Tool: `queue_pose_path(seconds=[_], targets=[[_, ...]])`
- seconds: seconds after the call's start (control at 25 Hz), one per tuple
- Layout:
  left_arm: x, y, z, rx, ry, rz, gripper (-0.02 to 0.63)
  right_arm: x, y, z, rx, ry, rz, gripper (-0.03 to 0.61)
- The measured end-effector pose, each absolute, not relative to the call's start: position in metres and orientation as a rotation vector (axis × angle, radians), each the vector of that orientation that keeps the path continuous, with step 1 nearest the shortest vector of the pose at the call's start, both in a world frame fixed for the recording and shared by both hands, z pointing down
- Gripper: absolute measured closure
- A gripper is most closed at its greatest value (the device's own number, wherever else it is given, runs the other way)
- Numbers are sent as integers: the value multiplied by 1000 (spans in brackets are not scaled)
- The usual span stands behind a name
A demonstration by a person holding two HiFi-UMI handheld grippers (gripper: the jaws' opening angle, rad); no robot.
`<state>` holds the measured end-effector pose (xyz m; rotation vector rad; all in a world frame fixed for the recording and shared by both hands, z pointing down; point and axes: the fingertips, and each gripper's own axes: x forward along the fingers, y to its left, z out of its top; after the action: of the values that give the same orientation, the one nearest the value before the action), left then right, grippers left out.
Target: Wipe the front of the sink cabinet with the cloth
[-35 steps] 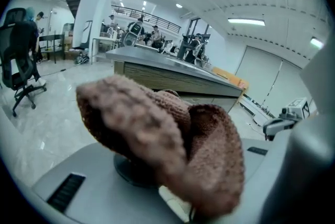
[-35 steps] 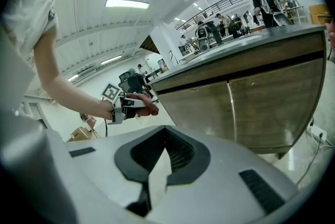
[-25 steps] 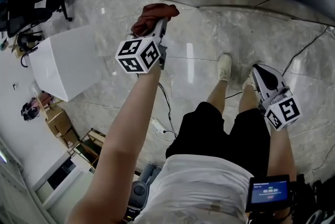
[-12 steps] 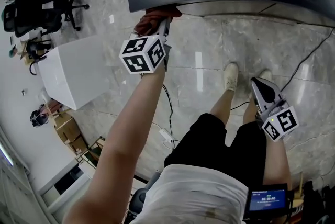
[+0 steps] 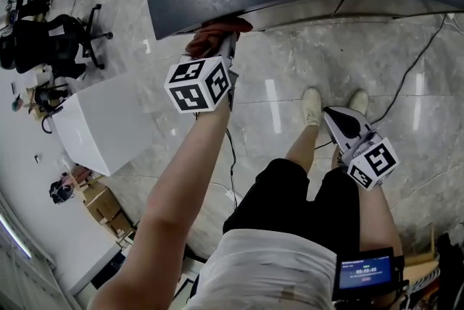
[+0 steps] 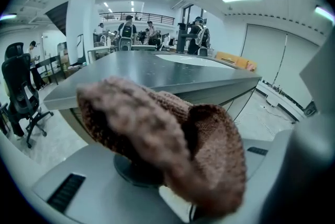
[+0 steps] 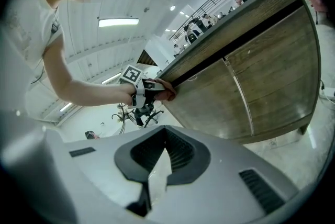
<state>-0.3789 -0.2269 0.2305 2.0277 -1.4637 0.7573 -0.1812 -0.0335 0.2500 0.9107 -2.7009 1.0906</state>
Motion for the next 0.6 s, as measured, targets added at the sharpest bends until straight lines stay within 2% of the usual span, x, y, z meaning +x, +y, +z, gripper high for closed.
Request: queue_pose_path(seconds=[0.6], targets=[[-247,-238,246,2174,-1181,767,494,-161,-15,263,1042,-2687,1169,566]])
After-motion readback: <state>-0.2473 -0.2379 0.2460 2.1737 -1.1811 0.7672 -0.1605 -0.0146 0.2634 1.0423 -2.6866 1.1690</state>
